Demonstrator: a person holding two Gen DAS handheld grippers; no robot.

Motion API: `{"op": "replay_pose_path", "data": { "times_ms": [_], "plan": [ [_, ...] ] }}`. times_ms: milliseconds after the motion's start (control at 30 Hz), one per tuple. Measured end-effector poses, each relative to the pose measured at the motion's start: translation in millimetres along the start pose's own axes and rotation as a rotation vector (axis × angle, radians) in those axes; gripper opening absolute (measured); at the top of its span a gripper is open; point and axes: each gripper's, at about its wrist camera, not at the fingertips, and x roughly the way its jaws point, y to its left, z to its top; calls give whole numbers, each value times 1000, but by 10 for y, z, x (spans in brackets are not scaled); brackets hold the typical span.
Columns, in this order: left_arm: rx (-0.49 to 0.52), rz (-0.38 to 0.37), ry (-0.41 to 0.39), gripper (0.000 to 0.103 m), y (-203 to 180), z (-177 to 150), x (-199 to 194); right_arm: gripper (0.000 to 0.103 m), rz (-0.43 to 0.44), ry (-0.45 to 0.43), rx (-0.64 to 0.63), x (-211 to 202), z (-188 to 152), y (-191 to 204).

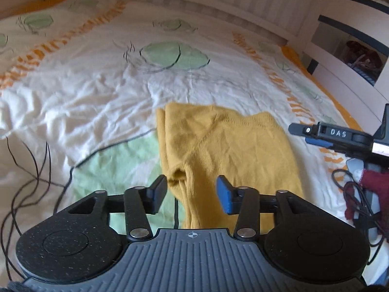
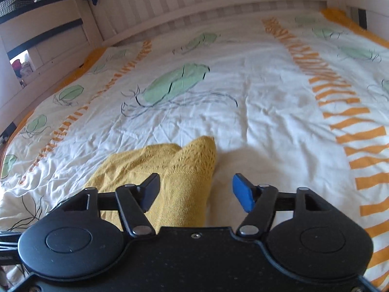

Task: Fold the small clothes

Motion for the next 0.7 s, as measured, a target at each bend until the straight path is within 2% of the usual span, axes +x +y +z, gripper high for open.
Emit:
{"op": "replay_pose_path", "data": {
  "times_ms": [33, 67, 167, 267, 333, 433, 500, 533, 567, 700],
  "plan": [
    [10, 10, -29, 66, -31, 53, 14, 79, -7, -6, -3, 33, 9, 1],
    [17, 19, -48, 70, -59, 99, 37, 79, -19, -13, -5, 70, 4, -7],
    [23, 42, -54, 70, -76, 214, 206, 80, -80, 15, -22, 267, -29, -66],
    [20, 53, -20, 70, -53, 239, 382, 85, -146, 111, -42, 551, -142, -158],
    [13, 57, 11, 70, -48, 248, 479, 90, -147, 108, -33, 602, -187, -218],
    [-6, 66, 53, 73, -35, 233, 514, 90, -143, 89, -17, 460, -137, -219],
    [-1, 82, 39, 79, -53, 214, 461, 92, -133, 46, -22, 269, -99, -172],
    [1, 92, 34, 82, -67, 208, 431, 95, -125, 24, -27, 153, -87, -135],
    [1, 102, 32, 84, -83, 207, 398, 103, -114, 8, -32, 50, -69, -101],
    [18, 151, 32, 87, -165, 192, 270, 103, -92, -40, -43, -289, -103, 34]
  ]
}}
